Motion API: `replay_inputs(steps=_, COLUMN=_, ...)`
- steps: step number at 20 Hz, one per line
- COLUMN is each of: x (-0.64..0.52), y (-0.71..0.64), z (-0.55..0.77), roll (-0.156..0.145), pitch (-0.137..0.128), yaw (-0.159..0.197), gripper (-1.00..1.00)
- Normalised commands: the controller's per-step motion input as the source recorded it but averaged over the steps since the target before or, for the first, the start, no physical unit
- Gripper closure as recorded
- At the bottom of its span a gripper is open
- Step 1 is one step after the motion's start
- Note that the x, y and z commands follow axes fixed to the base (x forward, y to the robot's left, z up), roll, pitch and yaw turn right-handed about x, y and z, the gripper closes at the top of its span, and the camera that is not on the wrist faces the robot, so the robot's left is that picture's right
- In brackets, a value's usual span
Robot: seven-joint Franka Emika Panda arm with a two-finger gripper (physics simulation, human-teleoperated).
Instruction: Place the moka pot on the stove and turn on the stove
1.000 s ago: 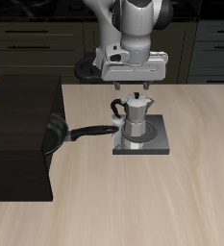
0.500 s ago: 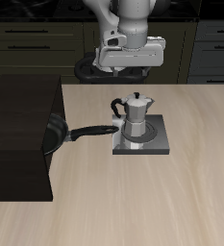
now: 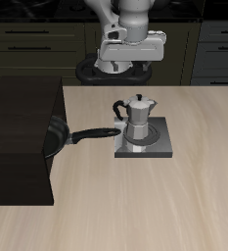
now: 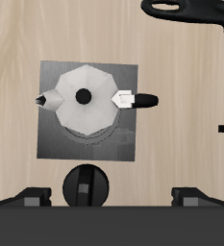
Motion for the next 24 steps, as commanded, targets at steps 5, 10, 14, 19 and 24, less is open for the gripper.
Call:
replay_inputs(steps=5, x=-0.29, y=0.06, z=0.11, roll=0.010, pitch=-0.018, yaw=-0.033, gripper=-1.00)
replay_inputs(steps=10, x=-0.27, y=0.08, z=0.05, roll=0.006, pitch=-0.022, yaw=-0.007, gripper=-1.00)
replay_inputs(steps=14, x=-0.17, y=-0.02, z=0.04, roll=-0.010, pitch=0.007, yaw=-0.029, gripper=-1.00)
replay_inputs(steps=19, x=-0.15, y=-0.05, z=0.04, roll=-0.016, pitch=-0.007, yaw=-0.030, gripper=-1.00)
replay_inputs(steps=24, x=-0.15, y=0.06, z=0.01, roll=0.001, pitch=0.003, yaw=-0.009, gripper=-1.00)
